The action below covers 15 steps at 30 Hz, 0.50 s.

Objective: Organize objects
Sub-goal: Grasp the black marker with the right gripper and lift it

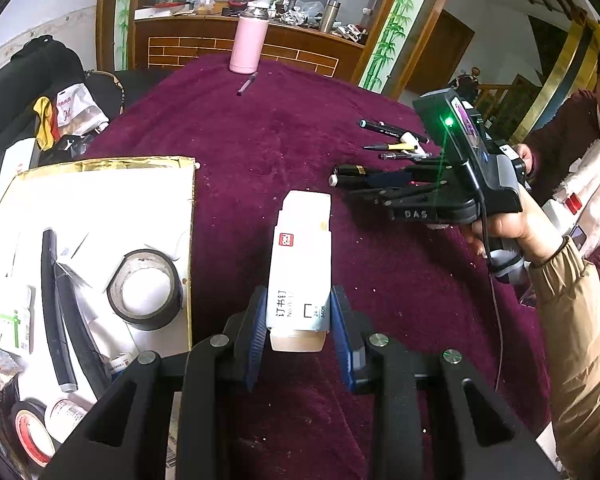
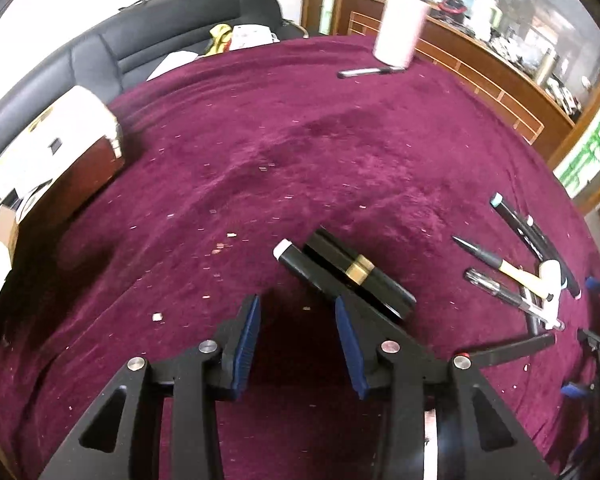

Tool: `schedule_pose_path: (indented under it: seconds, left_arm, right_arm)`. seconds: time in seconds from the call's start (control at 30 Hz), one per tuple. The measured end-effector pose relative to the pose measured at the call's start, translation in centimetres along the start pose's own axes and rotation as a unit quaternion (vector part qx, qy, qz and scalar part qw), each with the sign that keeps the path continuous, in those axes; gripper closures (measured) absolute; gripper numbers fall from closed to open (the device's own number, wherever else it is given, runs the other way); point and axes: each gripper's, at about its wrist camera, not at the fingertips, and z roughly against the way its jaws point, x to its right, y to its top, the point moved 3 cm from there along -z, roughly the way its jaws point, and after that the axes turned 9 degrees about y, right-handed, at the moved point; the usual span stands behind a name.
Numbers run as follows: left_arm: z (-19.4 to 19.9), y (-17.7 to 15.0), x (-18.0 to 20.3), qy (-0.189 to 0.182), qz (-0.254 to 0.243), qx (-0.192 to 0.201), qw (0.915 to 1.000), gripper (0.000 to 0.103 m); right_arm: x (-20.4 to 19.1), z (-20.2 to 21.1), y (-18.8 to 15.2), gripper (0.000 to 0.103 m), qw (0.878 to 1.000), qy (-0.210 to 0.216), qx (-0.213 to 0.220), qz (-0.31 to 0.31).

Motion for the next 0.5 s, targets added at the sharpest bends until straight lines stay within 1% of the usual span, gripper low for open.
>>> schedule_pose_path:
  seconds: [0.13,0.23,0.3,0.37,0.43,0.47,0.5]
  left_arm:
    - [-0.2,0.0,-0.2,-0.002,0.003,-0.001,1.0000,0.073]
    - [-0.6,0.0,-0.2,-0.003,0.004,-0.004,1.0000,0.073]
    - [-0.7,0.0,0.0,-0.005,0.003,-0.006,1.0000,0.073]
    - [-0.9,0.1,0.1,-0.004,0.002,-0.008,1.0000,0.073]
    - [-0.9,0.1,0.2,-0.005,0.001,-0.008,1.0000,0.073]
    - [-0.9,0.2,0.2,-0.005,0.002,-0.008,1.0000,0.073]
    - [-0.8,0.2,0.3,-0.005,0.002,-0.007,1.0000,0.073]
  right_arm:
    - [1.3,0.6,-0.1,0.061,1.000,0.013,0.014,-0.021]
    - [1.9,0.5,-0.1,0.061,1.000,0.003,0.017,-0.021]
    - [2.3,0.5,0.2,0.060,1.000,0.006,0.018,-0.022]
    - [2.5,0.3,0.4,0.056,1.000,0.003,0.017,-0.019]
    - [3.1,-0.8,0.3,0.054,1.000,0.001,0.000,-0.021]
    - [3.4,-1.4,0.1,0.050,1.000,0.004,-0.004,-0.024]
    - [3.7,-1.3,0.2,0.049,1.000,0.010,0.005,-0.028]
